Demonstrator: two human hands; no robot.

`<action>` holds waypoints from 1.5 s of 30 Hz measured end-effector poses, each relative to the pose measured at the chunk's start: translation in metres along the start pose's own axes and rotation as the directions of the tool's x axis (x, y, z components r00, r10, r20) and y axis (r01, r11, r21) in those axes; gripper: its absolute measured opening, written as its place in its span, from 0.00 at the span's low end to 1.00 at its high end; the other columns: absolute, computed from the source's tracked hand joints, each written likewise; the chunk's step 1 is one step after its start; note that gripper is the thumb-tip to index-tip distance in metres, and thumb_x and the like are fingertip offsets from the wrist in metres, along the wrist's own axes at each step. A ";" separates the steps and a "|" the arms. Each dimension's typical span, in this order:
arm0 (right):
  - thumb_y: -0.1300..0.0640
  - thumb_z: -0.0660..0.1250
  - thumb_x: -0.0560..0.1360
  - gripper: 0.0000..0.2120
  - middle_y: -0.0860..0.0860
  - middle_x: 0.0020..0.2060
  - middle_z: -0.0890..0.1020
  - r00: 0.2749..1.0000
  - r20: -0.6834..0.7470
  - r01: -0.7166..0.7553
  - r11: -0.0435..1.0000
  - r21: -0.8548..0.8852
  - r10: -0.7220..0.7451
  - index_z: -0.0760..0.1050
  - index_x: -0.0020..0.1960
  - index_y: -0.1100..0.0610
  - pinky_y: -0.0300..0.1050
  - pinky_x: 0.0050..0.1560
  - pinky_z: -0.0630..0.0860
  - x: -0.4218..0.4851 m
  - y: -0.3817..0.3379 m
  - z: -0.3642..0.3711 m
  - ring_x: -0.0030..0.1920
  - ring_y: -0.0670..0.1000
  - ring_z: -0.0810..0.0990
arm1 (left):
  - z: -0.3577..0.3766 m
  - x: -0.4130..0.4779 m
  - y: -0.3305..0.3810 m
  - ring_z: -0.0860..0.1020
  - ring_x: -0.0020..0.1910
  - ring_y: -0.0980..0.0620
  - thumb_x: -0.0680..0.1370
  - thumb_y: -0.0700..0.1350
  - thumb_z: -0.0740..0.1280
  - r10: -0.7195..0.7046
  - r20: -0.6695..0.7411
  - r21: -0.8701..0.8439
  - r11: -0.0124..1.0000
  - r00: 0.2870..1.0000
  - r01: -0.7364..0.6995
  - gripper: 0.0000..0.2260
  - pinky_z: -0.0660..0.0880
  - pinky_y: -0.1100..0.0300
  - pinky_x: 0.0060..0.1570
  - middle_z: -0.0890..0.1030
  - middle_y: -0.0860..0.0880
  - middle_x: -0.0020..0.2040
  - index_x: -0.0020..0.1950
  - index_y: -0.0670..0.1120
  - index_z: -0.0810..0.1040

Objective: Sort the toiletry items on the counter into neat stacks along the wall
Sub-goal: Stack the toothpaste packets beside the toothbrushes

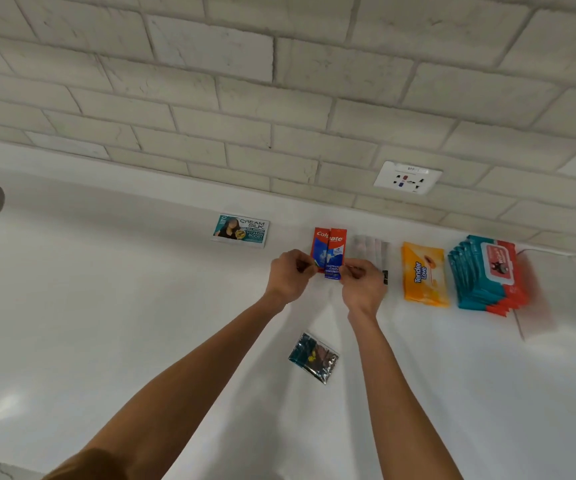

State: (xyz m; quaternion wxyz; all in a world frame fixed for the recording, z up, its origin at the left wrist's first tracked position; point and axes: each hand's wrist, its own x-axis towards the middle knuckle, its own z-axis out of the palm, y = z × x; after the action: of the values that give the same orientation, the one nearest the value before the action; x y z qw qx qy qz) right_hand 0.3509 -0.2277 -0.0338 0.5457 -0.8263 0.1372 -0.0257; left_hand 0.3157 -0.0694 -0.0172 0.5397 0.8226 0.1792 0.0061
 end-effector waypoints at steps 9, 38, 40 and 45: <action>0.64 0.71 0.80 0.07 0.54 0.56 0.86 0.998 0.046 0.044 0.960 -0.277 -0.032 0.82 0.58 0.59 0.43 0.46 0.82 0.047 0.001 0.021 0.54 0.54 0.86 | 0.023 0.046 -0.010 0.76 0.61 0.46 0.78 0.43 0.72 0.055 0.057 0.318 0.945 0.997 -0.071 0.20 0.77 0.54 0.57 0.76 0.44 0.63 0.68 0.42 0.72; 0.55 0.64 0.84 0.14 0.52 0.64 0.81 0.934 0.316 0.328 0.758 -0.564 -0.168 0.77 0.69 0.51 0.55 0.57 0.83 0.047 0.018 0.045 0.61 0.59 0.79 | 0.046 0.079 -0.022 0.79 0.58 0.43 0.79 0.41 0.72 0.142 0.145 0.502 0.843 0.979 -0.196 0.18 0.78 0.57 0.55 0.78 0.42 0.61 0.69 0.43 0.77; 0.55 0.64 0.85 0.17 0.52 0.69 0.78 0.927 0.342 0.344 0.722 -0.601 -0.156 0.74 0.73 0.52 0.56 0.61 0.81 0.047 0.018 0.044 0.65 0.60 0.75 | 0.046 0.079 -0.023 0.79 0.58 0.44 0.80 0.43 0.72 0.142 0.141 0.490 0.850 0.980 -0.193 0.17 0.78 0.57 0.55 0.78 0.43 0.61 0.68 0.43 0.77; 0.56 0.64 0.85 0.19 0.53 0.71 0.75 0.922 0.364 0.341 0.716 -0.609 -0.129 0.71 0.76 0.53 0.55 0.64 0.79 0.050 0.018 0.044 0.66 0.59 0.73 | 0.048 0.079 -0.023 0.79 0.58 0.45 0.80 0.45 0.72 0.141 0.137 0.478 0.857 0.980 -0.190 0.18 0.78 0.57 0.56 0.79 0.42 0.62 0.68 0.42 0.77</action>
State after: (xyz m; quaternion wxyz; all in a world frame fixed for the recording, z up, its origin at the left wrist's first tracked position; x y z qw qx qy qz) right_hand 0.4042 -0.2074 -0.0731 0.2235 -0.9701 -0.0532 0.0784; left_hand 0.3932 -0.0804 -0.0721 0.3197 0.9438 0.0769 -0.0330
